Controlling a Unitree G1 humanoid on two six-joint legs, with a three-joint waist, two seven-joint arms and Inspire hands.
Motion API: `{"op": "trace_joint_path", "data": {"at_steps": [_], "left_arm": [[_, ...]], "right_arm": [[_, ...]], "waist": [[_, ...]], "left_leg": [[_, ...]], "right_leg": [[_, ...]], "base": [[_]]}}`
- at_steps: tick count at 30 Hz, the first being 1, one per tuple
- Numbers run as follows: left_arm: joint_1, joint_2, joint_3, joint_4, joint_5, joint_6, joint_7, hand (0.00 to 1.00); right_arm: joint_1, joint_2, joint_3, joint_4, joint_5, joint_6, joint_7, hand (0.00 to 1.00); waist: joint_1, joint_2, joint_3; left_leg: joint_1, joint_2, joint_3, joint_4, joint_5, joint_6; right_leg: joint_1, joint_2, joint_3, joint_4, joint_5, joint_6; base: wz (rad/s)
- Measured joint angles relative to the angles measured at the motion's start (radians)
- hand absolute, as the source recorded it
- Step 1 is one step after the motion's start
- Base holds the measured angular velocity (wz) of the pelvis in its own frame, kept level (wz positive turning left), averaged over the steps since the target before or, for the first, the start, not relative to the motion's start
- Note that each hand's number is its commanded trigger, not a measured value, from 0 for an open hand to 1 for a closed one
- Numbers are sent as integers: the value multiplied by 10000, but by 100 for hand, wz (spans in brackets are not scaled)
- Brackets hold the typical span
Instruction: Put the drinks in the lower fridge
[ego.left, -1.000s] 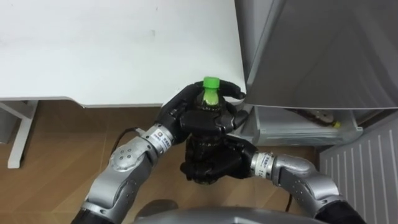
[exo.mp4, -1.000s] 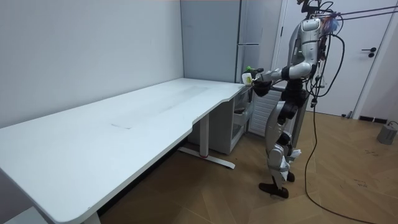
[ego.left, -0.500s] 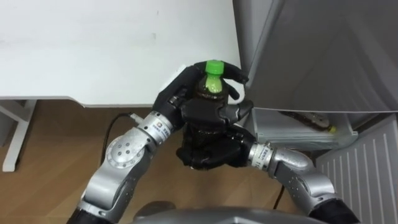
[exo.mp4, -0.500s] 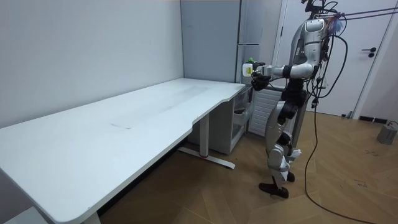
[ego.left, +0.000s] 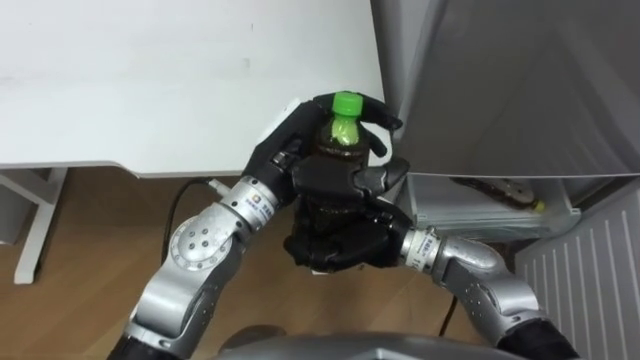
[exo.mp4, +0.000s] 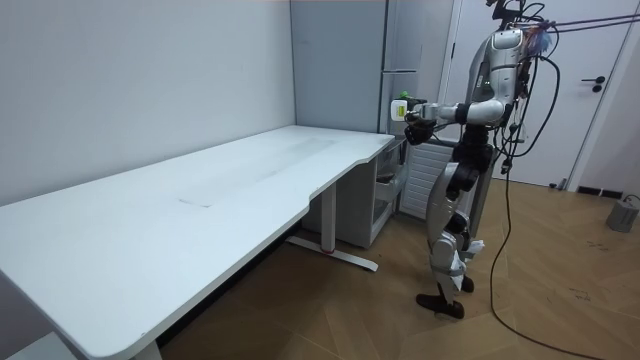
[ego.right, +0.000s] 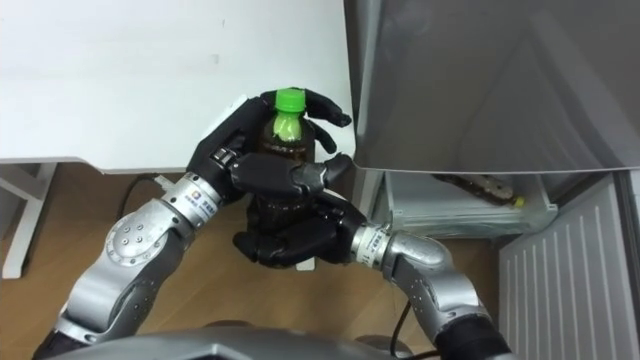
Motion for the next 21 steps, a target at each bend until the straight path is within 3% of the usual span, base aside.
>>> {"op": "trace_joint_path", "data": {"at_steps": [21], "left_arm": [[-1, -106, 3, -12, 135, -240, -20, 100]], "right_arm": [[125, 184, -122, 3, 231, -95, 95, 100]], "waist": [[-74, -71, 22]], "left_leg": [[20, -1, 77, -28, 0, 0]], "right_leg": [[1, 33, 197, -112, -1, 1]], "base": [[-1]]}}
